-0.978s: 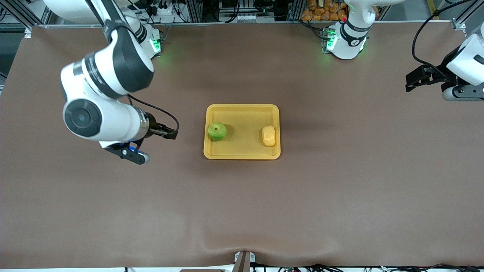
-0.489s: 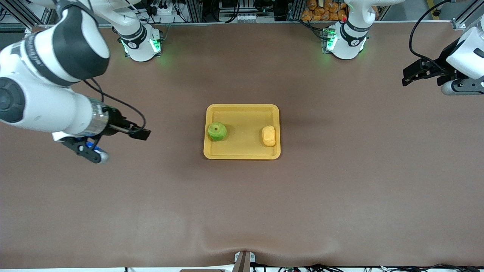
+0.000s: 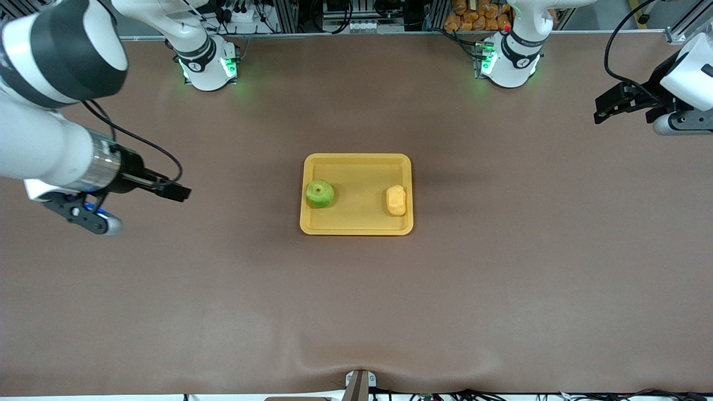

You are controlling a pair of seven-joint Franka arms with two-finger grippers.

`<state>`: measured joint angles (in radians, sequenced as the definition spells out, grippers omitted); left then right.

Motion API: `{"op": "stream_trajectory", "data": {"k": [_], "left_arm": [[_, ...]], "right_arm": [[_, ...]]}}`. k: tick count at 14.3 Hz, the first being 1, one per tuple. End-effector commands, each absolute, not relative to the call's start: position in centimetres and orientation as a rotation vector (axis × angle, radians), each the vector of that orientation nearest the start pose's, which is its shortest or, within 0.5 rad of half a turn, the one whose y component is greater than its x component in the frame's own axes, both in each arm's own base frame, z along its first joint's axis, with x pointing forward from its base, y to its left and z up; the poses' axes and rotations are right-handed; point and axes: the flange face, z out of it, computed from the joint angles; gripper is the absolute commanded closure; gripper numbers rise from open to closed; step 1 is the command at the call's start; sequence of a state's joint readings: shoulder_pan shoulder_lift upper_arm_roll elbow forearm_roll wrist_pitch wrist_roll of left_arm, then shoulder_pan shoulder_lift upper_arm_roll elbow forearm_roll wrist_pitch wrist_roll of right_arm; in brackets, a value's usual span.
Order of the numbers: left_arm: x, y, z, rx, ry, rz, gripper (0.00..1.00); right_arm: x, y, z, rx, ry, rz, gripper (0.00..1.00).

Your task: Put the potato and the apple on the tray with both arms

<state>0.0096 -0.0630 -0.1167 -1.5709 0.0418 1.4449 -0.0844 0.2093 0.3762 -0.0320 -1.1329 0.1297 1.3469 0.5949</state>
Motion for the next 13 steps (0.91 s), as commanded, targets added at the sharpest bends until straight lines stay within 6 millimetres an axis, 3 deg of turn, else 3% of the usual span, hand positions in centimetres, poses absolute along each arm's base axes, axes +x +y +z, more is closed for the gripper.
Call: {"op": "stream_trajectory", "data": {"k": [1,3,13], "left_arm": [[51.0,-5.5,65.2,-3.099,0.004,0.097,0.0],[51.0,-5.5,65.3,-3.099,0.004,0.092,0.0],[51.0,-5.5,65.2,-3.099,0.004,0.095,0.0]], "right_arm": [[61.6,11.1,61.0,-3.068,0.424,0.234,0.0],[61.2,9.1,62.4,-3.098,0.383,0.187,0.0],[59.2,1.5,64.6,-3.101,0.177,0.147,0.0]]}}
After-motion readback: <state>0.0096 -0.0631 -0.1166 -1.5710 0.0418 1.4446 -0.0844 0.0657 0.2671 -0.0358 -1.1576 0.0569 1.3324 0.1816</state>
